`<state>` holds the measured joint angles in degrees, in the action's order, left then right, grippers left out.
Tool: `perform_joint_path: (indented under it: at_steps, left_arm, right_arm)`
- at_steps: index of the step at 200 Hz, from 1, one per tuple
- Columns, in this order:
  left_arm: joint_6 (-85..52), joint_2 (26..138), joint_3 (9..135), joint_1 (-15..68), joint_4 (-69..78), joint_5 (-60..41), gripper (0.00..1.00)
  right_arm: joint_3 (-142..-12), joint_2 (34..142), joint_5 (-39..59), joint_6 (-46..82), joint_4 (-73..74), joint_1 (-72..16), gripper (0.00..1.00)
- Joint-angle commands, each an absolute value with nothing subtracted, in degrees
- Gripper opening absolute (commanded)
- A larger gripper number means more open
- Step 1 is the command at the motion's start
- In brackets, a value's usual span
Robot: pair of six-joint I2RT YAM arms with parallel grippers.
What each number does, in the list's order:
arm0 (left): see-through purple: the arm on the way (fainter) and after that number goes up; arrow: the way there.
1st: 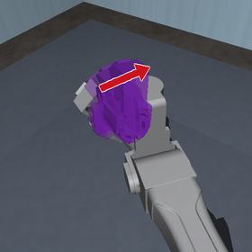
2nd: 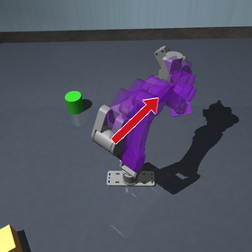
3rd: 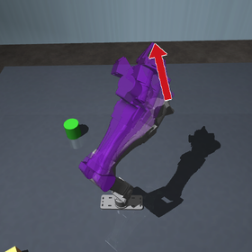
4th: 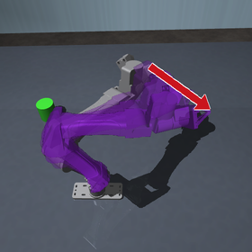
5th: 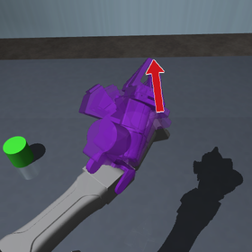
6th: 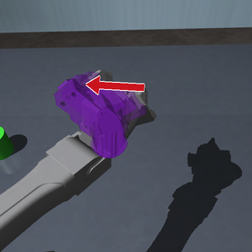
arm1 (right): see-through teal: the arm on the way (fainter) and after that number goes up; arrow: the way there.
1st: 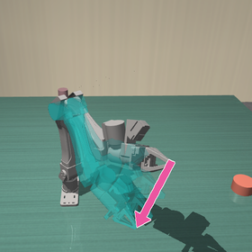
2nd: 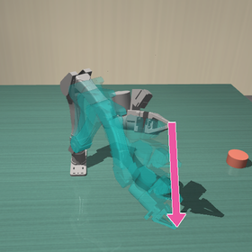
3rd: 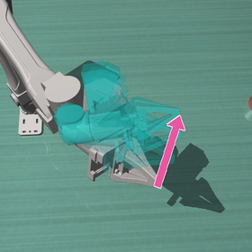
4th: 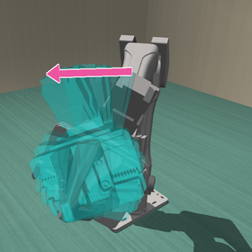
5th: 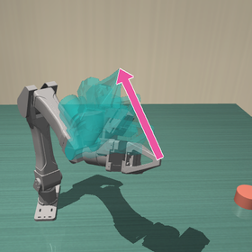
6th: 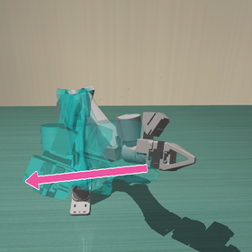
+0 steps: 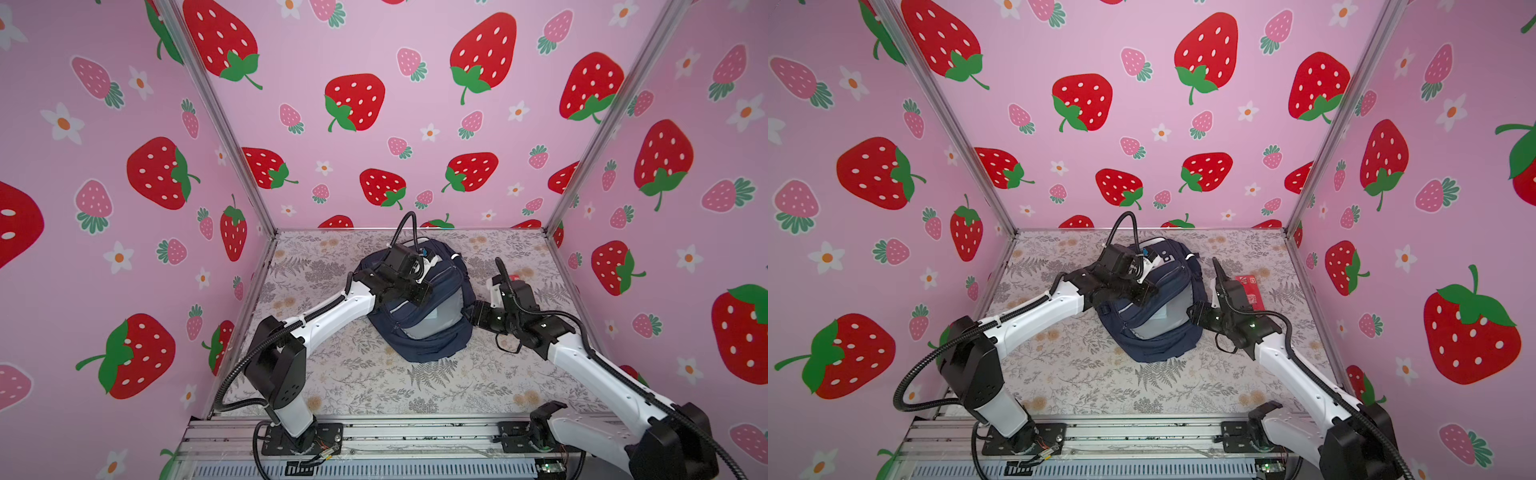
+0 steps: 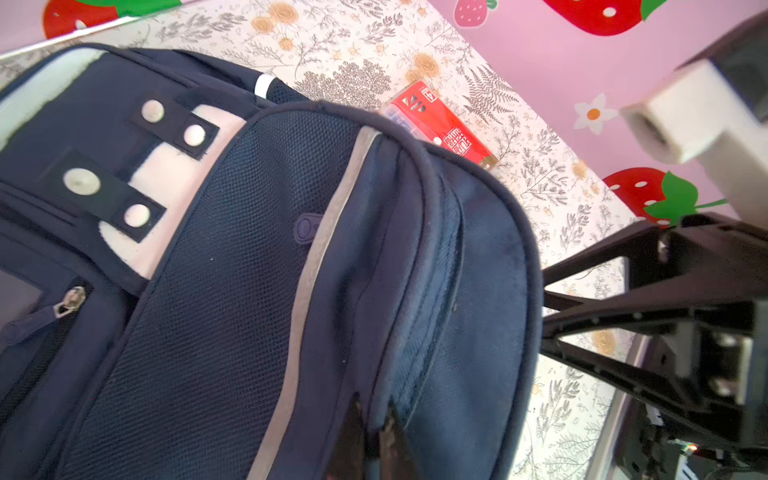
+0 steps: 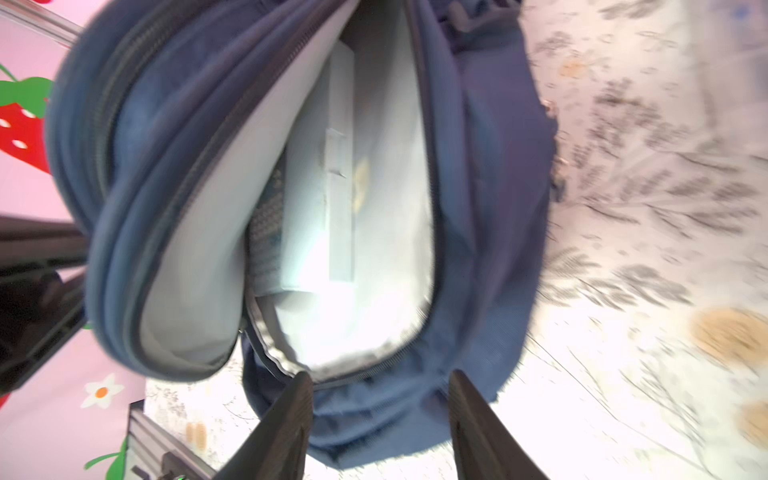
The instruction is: Pack the student bag
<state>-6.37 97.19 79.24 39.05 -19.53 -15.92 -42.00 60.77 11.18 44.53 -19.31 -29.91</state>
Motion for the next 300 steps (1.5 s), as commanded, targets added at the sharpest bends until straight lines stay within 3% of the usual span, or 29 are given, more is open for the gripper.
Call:
perform_joint_path:
  at_steps: [1,74,108,127,142,168,217,255,300]
  left_arm:
    - [-8.07,97.53,82.06,38.82,-18.56,-16.84,0.29]
    - [-13.56,87.18,77.19,38.59,-16.86,-4.81,0.56]
    - [-14.72,79.88,73.44,38.32,-17.58,-0.40,0.58]
    - [-15.44,74.92,70.51,38.22,-20.44,3.82,0.49]
    - [-18.19,70.57,66.64,37.31,-22.14,5.44,0.51]
    - [-26.99,66.77,60.66,32.50,-26.67,-1.20,0.59]
    - [-38.19,69.65,50.50,28.21,-22.83,-13.44,0.62]
    - [-44.84,76.07,49.98,26.54,-16.91,-17.70,0.62]
    - [-48.65,82.82,52.11,26.43,-16.08,-18.48,0.54]
  right_arm:
    - [-41.18,57.17,7.25,43.19,-24.84,-29.98,0.54]
    - [-42.36,53.08,4.49,46.32,-25.66,-37.14,0.53]
    - [-42.43,52.65,2.04,48.24,-24.48,-42.29,0.53]
    - [-42.21,52.64,0.22,49.01,-23.58,-45.59,0.53]
    - [-42.13,53.04,-1.26,49.42,-22.78,-48.32,0.53]
    - [-42.21,55.34,-2.24,49.58,-21.10,-51.54,0.53]
    - [-43.49,62.95,-3.37,47.78,-17.15,-55.36,0.53]
    - [-45.65,68.07,-3.44,44.53,-15.34,-55.53,0.52]
    - [-47.63,71.79,-2.86,40.52,-13.68,-55.46,0.51]
